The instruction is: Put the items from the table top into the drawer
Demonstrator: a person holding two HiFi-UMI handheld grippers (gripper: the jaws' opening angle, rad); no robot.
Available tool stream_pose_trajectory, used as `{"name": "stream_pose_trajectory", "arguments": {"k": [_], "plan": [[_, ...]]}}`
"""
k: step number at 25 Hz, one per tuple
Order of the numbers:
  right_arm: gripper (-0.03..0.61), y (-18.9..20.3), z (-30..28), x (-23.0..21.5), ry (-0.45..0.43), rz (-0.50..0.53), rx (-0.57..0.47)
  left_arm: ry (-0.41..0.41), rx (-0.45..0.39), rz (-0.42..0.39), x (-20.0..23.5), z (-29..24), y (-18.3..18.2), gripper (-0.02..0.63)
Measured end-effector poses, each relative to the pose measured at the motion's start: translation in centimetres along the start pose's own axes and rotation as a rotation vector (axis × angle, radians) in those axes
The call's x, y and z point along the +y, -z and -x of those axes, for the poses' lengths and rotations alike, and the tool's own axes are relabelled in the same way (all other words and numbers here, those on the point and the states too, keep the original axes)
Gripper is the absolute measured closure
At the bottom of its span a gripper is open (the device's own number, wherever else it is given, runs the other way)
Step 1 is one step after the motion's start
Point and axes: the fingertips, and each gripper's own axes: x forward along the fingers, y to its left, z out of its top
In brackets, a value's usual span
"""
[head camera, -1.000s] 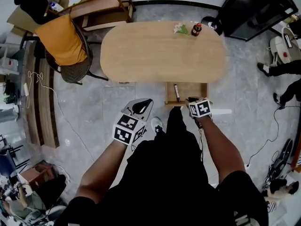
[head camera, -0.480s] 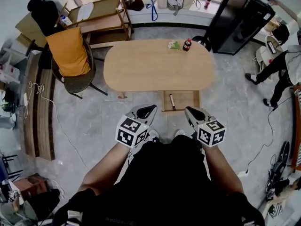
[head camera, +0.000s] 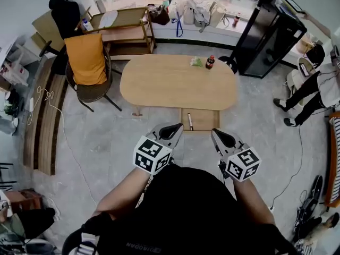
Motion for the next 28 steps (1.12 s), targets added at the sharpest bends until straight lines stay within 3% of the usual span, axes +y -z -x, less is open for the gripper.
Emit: {"name": "stream_pose_trajectory", "arguments": {"k": [13, 28], "plan": [[0.575, 4.8, 10.8, 1.5, -0.036, -0.019, -0.024, -0.048, 0.033, -0.017, -10.7, 1.0, 4.0, 0.612], [0.575, 8.5, 15.2, 2.8, -0.079, 0.002, -0.032, -0.095, 0.035, -0.032, -15.9, 2.3, 6.9, 0.612]]}}
